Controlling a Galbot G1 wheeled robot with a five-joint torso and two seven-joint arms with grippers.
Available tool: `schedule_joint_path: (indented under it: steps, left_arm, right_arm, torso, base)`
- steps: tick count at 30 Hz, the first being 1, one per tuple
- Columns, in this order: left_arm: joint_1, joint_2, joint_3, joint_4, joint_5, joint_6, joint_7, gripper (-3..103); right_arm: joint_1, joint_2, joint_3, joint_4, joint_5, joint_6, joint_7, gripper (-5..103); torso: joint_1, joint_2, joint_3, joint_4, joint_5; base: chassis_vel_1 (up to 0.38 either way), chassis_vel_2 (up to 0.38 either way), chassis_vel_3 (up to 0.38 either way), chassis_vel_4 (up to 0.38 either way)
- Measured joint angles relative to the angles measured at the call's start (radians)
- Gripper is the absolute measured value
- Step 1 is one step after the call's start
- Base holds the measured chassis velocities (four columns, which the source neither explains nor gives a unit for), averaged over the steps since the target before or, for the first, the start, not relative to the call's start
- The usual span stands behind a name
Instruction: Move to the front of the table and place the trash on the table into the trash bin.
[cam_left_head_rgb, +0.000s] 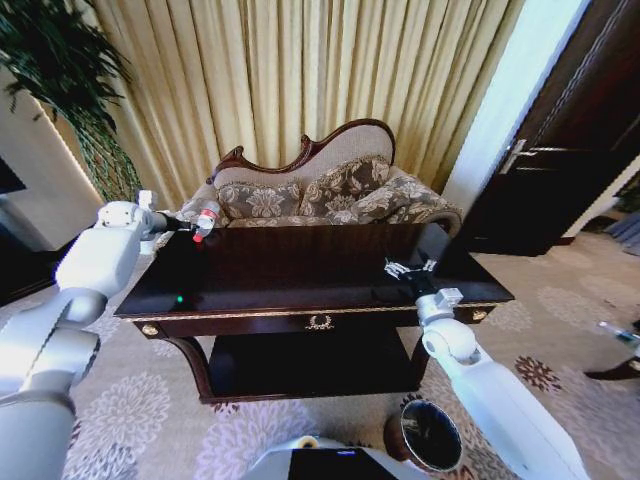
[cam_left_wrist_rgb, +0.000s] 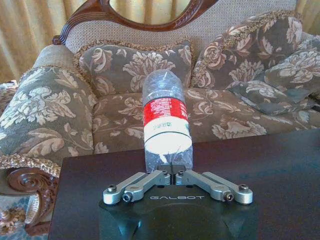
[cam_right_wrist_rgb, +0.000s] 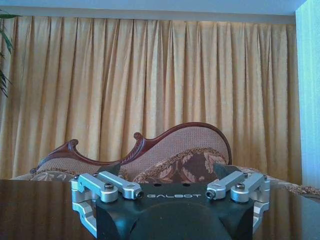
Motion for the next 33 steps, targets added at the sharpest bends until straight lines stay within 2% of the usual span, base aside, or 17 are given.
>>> schedule_joint_path:
  steps: [13, 19, 20, 21, 22, 23, 24, 26, 27, 30, 31, 33]
  left_arm:
    - [0.047, 0.019, -0.019, -0.072, -0.044, -0.008, -0.031, 0]
    - [0.091, 0.029, -0.026, -0.130, -0.146, -0.095, -0.075, 0]
    - [0.107, 0.033, -0.027, -0.148, -0.183, -0.136, -0.099, 0]
    - [0.107, 0.033, -0.027, -0.148, -0.183, -0.136, -0.099, 0]
    - [0.121, 0.036, -0.027, -0.162, -0.202, -0.173, -0.116, 0]
    - [0.147, 0.041, -0.029, -0.192, -0.220, -0.253, -0.126, 0]
    - [0.147, 0.041, -0.029, -0.192, -0.220, -0.253, -0.126, 0]
    - [0.196, 0.051, -0.044, -0.260, -0.234, -0.332, -0.133, 0]
    - [0.196, 0.051, -0.044, -0.260, -0.234, -0.332, -0.133, 0]
    - [0.295, 0.075, -0.080, -0.426, -0.253, -0.381, -0.170, 0]
    - [0.295, 0.075, -0.080, -0.426, -0.253, -0.381, -0.170, 0]
    - [0.346, 0.092, -0.097, -0.532, -0.274, -0.387, -0.218, 0]
  right_arm:
    - [0.006, 0.004, -0.004, -0.001, 0.001, -0.004, 0.005, 100]
    - [0.007, 0.011, -0.005, 0.002, 0.003, -0.009, 0.009, 100]
    - [0.006, 0.012, -0.005, 0.003, 0.003, -0.009, 0.009, 100]
    - [0.006, 0.012, -0.005, 0.003, 0.003, -0.009, 0.009, 100]
    - [0.006, 0.013, -0.005, 0.003, 0.003, -0.010, 0.009, 100]
    - [0.006, 0.015, -0.005, 0.004, 0.003, -0.012, 0.009, 100]
    - [0.006, 0.015, -0.005, 0.004, 0.003, -0.012, 0.009, 100]
    - [0.012, 0.016, -0.004, 0.011, 0.009, -0.020, 0.012, 100]
    - [0.012, 0.016, -0.004, 0.011, 0.009, -0.020, 0.012, 100]
    - [0.015, 0.009, -0.001, 0.032, 0.020, -0.033, 0.023, 100]
    - [0.015, 0.009, -0.001, 0.032, 0.020, -0.033, 0.023, 100]
    - [-0.001, 0.004, 0.007, 0.061, 0.033, -0.048, 0.033, 100]
  torso:
    - [0.000, 0.000, 0.000, 0.0000, -0.0002]
    - [0.000, 0.000, 0.000, 0.0000, -0.0003]
    - [0.000, 0.000, 0.000, 0.0000, -0.0002]
    - [0.000, 0.000, 0.000, 0.0000, -0.0002]
    - [0.000, 0.000, 0.000, -0.0001, -0.0001]
    - [0.000, 0.000, 0.000, 0.0000, -0.0001]
    - [0.000, 0.000, 0.000, 0.0000, -0.0001]
    - [0.000, 0.000, 0.000, 0.0000, -0.0001]
    - [0.000, 0.000, 0.000, 0.0000, -0.0001]
    - [0.000, 0.000, 0.000, 0.0003, -0.0001]
    - [0.000, 0.000, 0.000, 0.0003, -0.0001]
    - [0.000, 0.000, 0.000, 0.0000, 0.0000]
  base:
    - [0.000, 0.000, 0.000, 0.000]
    - [0.000, 0.000, 0.000, 0.000]
    - [0.000, 0.000, 0.000, 0.000]
    - [0.000, 0.000, 0.000, 0.000]
    - [0.000, 0.000, 0.000, 0.000]
    - [0.000, 0.000, 0.000, 0.000]
    - [0.000, 0.000, 0.000, 0.000]
    - [0.000, 0.000, 0.000, 0.000]
    - [0.000, 0.000, 0.000, 0.000]
    - [0.000, 0.000, 0.000, 0.000]
    - [0.000, 0.000, 0.000, 0.000]
    - [0.000, 0.000, 0.000, 0.000]
